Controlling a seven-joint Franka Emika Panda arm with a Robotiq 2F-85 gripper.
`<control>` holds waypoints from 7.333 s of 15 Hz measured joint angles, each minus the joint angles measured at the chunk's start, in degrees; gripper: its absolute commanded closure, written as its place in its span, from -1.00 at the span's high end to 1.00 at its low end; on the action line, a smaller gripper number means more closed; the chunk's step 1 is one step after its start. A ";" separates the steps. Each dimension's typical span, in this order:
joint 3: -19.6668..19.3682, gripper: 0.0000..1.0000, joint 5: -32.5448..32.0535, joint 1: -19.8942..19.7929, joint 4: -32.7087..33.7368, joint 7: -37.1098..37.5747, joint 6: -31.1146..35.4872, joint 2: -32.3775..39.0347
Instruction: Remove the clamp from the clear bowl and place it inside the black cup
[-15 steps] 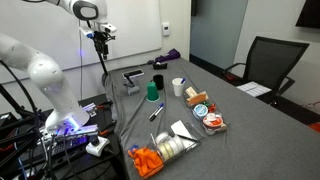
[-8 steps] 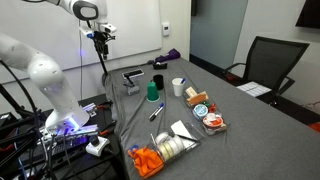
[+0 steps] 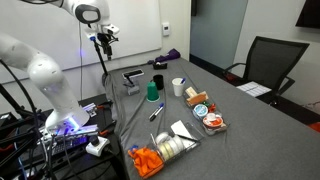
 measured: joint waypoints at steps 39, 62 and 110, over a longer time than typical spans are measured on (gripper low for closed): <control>1.02 1.00 8.43 -1.27 -7.05 15.94 42.21 18.20; -0.28 1.00 5.79 -2.37 -7.13 20.92 38.52 20.61; -0.03 -0.98 5.20 -2.27 -6.63 22.89 39.57 21.95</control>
